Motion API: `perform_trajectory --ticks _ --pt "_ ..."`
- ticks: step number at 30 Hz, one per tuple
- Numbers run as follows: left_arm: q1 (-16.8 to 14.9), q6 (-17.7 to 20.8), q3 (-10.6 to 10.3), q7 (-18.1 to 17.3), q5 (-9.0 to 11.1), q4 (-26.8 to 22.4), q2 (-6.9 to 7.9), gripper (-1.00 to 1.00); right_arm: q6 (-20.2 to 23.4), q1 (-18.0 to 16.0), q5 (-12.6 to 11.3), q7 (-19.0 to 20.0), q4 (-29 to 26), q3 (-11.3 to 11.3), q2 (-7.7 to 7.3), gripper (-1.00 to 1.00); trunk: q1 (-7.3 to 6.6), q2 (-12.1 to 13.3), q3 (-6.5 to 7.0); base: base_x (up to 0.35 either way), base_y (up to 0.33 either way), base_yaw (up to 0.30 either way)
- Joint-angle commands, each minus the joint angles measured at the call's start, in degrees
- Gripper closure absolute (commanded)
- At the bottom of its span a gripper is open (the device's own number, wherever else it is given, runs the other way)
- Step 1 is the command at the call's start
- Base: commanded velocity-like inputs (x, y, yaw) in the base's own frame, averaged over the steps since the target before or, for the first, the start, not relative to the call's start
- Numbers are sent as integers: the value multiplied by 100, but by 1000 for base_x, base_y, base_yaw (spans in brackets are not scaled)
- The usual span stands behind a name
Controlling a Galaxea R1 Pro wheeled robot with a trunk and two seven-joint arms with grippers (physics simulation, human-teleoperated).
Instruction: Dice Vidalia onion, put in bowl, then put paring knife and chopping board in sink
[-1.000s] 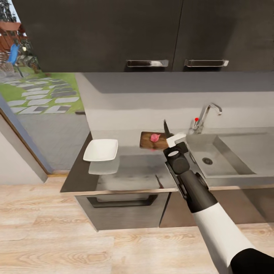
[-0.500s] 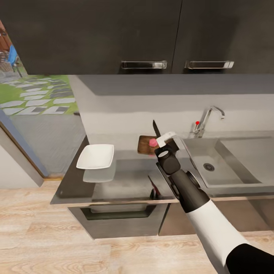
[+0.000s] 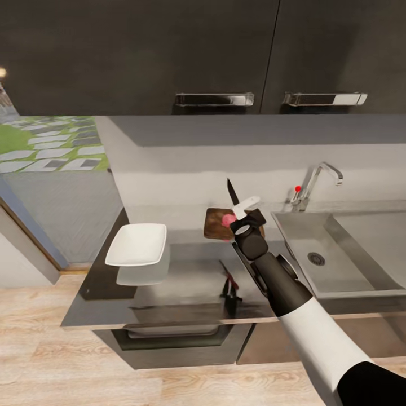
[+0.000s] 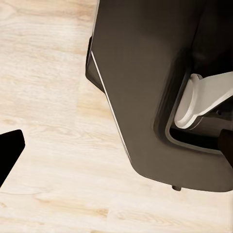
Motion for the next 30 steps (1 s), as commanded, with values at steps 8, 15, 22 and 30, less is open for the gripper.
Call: perform_trajectory --ticks 8,15,22,30 --pt "4 -2 20 -17 23 -11 -5 -100 27 23 -33 -57 226 23 -268 100 4 -11 -10 10 -6 0" --pt "4 -2 19 -17 23 -6 -5 -100 25 30 -38 -57 321 232 -279 100 4 -11 -10 0 0 0" --pt "4 -2 18 -17 23 -4 -5 -100 24 31 -39 -64 332 358 -258 100 4 -11 -10 0 0 0" --pt "4 -2 20 -17 23 -3 -5 -100 13 31 -47 -58 576 373 -254 100 4 -11 -10 0 0 0"
